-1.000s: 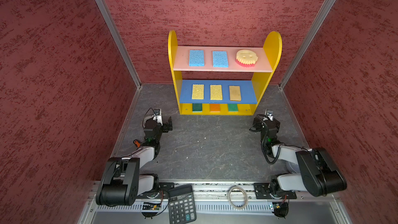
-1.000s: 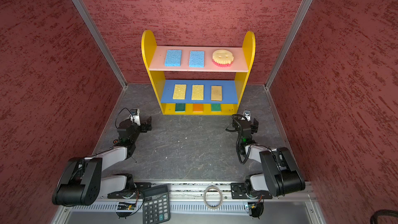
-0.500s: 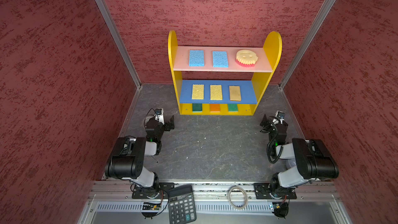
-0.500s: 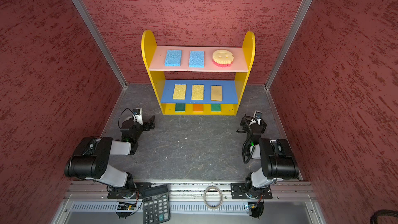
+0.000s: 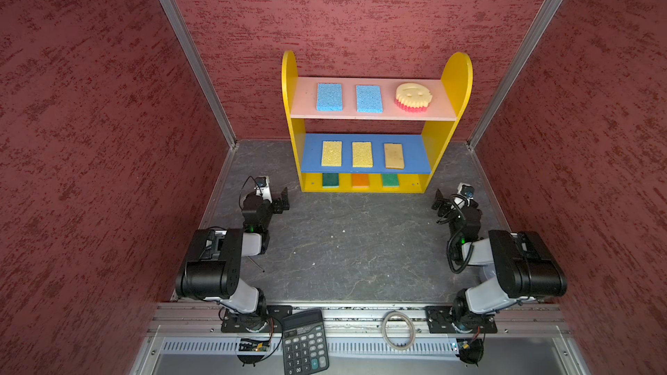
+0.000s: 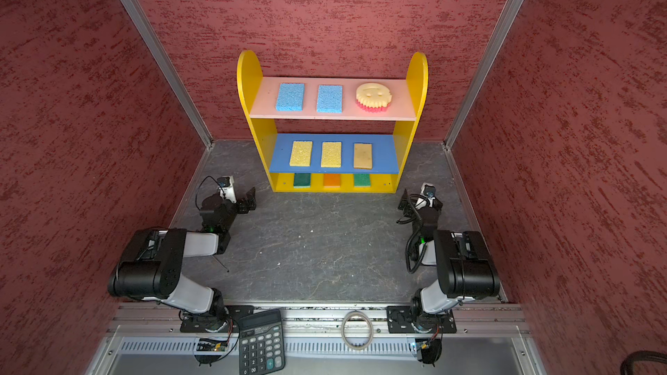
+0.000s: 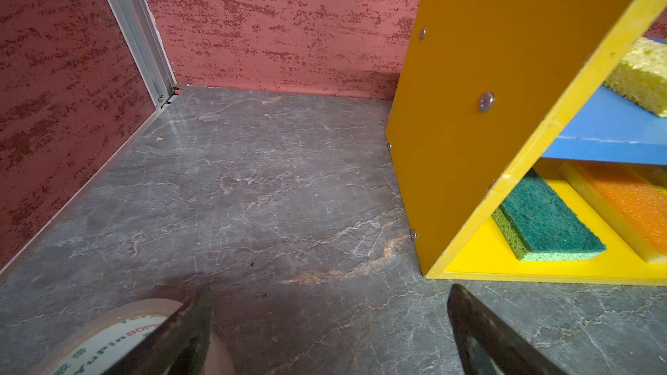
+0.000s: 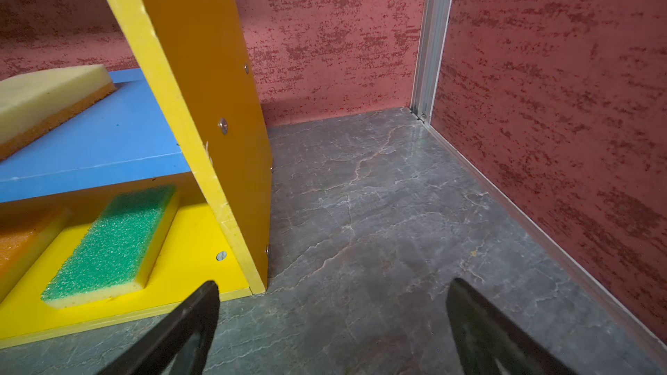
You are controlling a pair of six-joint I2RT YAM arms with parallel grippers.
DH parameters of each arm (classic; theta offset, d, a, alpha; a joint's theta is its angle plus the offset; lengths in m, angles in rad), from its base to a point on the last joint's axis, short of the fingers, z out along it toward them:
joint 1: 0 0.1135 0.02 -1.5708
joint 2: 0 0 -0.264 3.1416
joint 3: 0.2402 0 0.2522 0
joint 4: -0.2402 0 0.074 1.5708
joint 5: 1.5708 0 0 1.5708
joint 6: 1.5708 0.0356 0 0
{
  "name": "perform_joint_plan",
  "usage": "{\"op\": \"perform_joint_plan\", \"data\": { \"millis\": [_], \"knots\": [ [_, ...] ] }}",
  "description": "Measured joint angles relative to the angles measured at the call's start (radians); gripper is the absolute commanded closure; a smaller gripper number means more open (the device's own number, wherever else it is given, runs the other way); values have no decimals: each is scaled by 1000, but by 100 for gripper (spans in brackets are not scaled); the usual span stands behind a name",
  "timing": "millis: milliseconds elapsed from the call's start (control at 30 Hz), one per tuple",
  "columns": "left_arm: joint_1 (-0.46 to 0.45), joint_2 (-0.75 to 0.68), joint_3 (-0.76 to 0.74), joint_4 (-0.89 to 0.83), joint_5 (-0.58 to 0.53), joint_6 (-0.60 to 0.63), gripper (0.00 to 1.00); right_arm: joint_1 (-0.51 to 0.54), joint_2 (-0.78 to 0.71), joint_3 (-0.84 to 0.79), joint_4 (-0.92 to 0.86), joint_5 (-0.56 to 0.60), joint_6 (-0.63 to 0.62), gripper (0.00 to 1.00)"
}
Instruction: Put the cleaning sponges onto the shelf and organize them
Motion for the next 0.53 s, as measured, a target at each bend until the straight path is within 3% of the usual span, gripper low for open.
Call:
{"op": "perform_joint_plan", "data": {
  "millis": [533],
  "knots": [
    [0, 0, 0, -3, -1, 0, 1, 0, 0, 21, -17, -63, -13, 1]
  ]
}}
